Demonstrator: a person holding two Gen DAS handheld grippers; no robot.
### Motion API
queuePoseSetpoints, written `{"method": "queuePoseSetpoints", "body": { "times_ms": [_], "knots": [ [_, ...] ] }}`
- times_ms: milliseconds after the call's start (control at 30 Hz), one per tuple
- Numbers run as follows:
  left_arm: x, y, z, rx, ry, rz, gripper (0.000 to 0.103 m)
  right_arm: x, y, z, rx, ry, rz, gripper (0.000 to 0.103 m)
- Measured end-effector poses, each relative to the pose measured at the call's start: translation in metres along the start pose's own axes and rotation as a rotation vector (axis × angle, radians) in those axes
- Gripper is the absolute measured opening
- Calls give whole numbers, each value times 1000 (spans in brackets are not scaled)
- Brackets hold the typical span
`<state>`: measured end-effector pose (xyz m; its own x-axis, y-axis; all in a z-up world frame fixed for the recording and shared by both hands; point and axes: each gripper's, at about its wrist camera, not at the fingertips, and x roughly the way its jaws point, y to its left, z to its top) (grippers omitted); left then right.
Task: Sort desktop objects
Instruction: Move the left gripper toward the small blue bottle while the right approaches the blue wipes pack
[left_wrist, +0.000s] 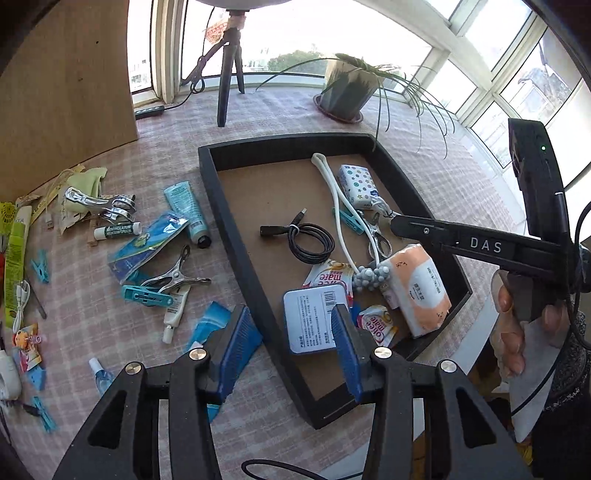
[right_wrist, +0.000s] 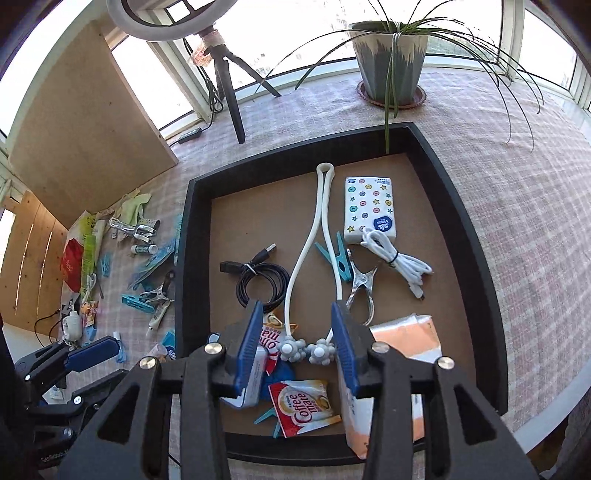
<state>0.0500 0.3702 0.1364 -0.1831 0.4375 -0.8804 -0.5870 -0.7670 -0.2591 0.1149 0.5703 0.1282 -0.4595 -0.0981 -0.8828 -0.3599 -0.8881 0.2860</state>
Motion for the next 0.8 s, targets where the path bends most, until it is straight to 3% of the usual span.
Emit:
{"method": "queuePoseSetpoints", "body": {
  "times_ms": [200,367,567,800],
  "knots": [
    [0,103,-35,-169,46,77,43,19,74,-28,-55,98,146,37],
    [1,167,-64,-307,75,85,43,52,134,-54,-90,209,241,37],
    [10,180,-70,-335,89,48,43,98,174,-75,-62,339,256,33],
    [29,180,-72,-331,126,26,43,127,174,-80,16,389,206,33]
  ]
}}
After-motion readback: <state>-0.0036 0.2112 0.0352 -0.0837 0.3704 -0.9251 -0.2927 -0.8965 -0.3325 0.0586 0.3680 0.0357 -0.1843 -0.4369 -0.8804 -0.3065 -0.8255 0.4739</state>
